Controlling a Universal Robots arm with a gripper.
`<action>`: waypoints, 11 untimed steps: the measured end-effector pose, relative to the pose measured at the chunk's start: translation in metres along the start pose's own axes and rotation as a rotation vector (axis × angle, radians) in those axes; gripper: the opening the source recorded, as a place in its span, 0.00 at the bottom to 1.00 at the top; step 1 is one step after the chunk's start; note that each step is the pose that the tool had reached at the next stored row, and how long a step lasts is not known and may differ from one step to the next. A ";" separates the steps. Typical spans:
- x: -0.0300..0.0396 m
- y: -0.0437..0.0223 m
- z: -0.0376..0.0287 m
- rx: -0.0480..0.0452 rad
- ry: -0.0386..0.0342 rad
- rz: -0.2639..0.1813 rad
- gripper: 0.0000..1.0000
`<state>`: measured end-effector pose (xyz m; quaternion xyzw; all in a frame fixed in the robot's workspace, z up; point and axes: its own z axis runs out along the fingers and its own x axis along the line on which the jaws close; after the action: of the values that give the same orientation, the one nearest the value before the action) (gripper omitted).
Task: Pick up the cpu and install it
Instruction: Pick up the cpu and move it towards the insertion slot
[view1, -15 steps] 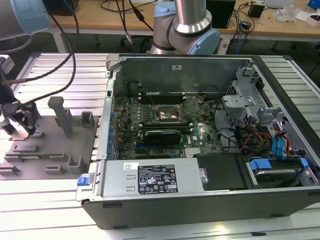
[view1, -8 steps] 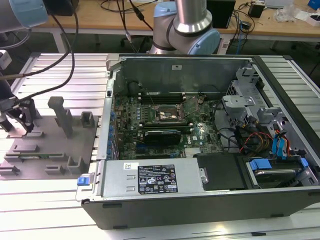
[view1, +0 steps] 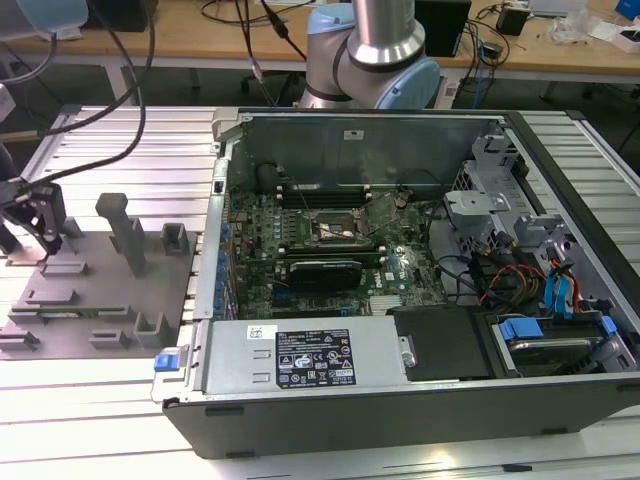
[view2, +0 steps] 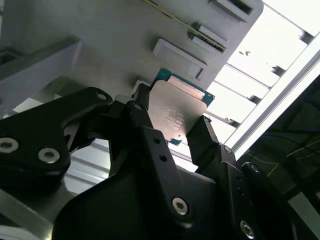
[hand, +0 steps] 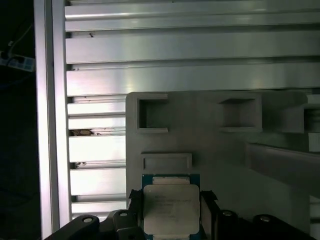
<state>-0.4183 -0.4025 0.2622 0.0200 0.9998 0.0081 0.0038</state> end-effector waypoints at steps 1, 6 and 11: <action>0.0000 0.0002 -0.0026 0.0000 -0.0001 0.000 0.55; -0.0001 0.0010 -0.0164 0.0000 0.0000 0.000 0.55; -0.0002 0.0017 -0.0341 0.0000 -0.0001 0.000 0.55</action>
<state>-0.4183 -0.4013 0.2963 0.0200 0.9998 0.0081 0.0038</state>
